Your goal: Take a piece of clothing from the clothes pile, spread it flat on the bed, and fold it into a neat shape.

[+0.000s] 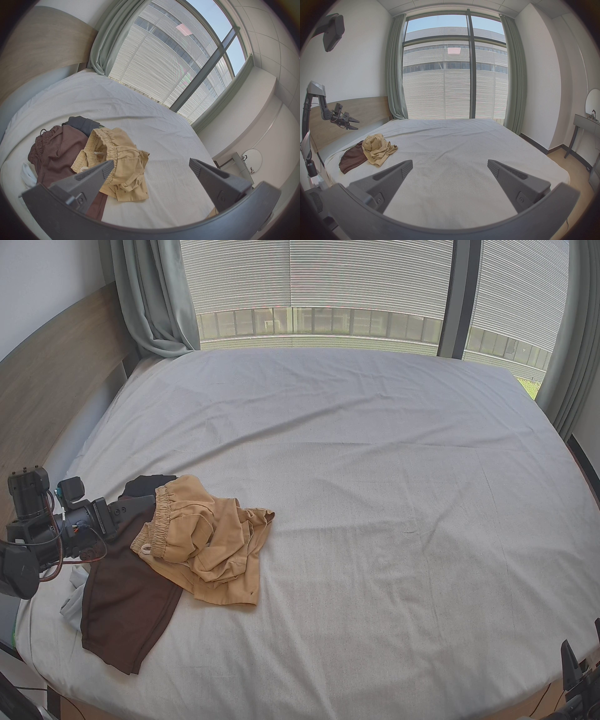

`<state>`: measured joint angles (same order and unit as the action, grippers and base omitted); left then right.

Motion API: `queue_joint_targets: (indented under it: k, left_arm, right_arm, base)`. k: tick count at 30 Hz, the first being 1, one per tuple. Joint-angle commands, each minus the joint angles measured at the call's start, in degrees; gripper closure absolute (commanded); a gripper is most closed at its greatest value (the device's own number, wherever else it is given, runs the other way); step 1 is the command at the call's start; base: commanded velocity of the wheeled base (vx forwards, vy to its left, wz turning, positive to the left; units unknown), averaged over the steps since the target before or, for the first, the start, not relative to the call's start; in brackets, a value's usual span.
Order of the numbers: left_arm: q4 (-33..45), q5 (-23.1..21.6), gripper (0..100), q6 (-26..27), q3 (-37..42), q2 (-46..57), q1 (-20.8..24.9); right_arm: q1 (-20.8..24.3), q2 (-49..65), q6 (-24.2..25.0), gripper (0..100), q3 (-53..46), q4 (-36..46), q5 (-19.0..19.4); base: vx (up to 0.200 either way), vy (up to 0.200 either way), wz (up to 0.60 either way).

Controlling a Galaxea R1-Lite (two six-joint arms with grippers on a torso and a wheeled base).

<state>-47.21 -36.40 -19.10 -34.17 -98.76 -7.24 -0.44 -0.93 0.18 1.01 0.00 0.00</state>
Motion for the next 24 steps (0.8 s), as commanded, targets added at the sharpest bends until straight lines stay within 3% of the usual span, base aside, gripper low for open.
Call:
queue_joint_targets:
  k: [1, 11, 24]
  left_arm:
    - [-2.62, 0.01, 0, -0.15, -0.02, -5.75, -0.14]
    - [-8.24, 0.19, 0, -0.50, -1.60, -13.39, -0.05]
    - [-10.18, 0.54, 0, -0.76, -4.94, -19.81, 0.56]
  right_arm:
    - [0.00, 0.93, -0.01, 0, -0.92, 0.00, 0.00]
    - [0.00, 0.93, -0.01, 0, -0.92, 0.00, 0.00]
    - [0.00, 0.93, -0.01, 0, -0.92, 0.00, 0.00]
  base:
    - [0.000, 0.000, 0.00]
    - [0.000, 0.000, 0.00]
    - [0.000, 0.000, 0.00]
